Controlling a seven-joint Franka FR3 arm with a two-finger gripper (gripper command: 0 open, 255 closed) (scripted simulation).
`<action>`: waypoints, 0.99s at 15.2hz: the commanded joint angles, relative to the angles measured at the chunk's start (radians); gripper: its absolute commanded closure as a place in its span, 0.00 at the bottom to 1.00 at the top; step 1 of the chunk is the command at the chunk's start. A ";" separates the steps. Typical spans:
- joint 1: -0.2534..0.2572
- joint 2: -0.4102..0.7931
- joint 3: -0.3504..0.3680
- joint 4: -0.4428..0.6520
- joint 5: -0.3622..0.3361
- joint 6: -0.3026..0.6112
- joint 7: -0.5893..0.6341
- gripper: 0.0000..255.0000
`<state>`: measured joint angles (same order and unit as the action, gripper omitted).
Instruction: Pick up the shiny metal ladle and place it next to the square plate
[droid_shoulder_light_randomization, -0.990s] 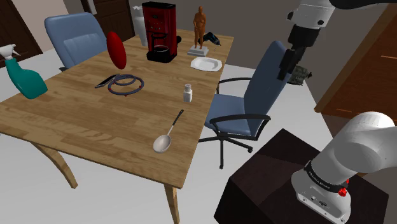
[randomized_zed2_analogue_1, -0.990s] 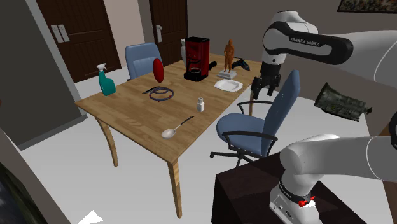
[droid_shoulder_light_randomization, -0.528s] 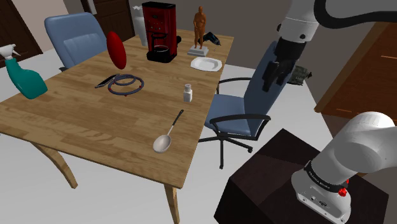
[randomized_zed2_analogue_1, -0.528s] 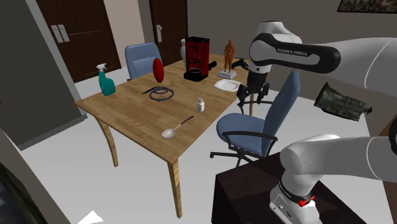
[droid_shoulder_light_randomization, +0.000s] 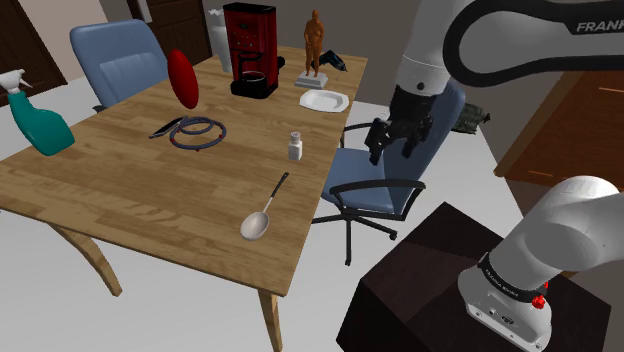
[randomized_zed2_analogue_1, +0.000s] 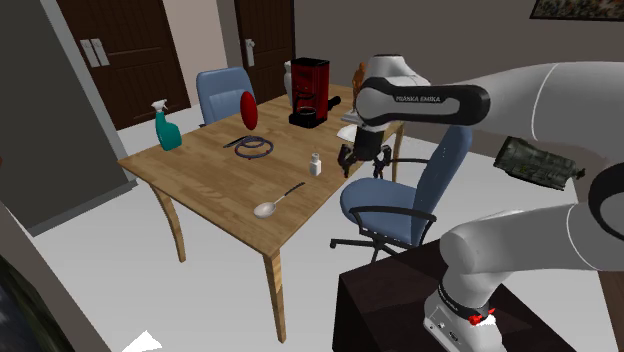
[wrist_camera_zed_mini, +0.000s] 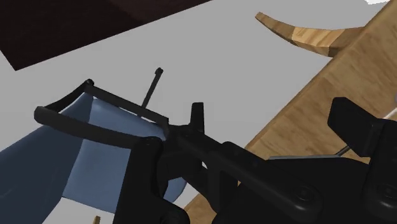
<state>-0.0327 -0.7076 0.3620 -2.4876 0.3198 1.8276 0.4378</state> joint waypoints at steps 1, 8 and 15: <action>-0.009 0.046 0.060 0.003 0.030 0.061 0.091 0.00; -0.086 0.275 0.269 0.102 0.041 0.248 0.409 0.00; -0.208 0.599 0.477 0.270 -0.163 0.410 0.818 0.00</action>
<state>-0.2246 -0.1574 0.8126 -2.2503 0.2014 2.2253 1.1819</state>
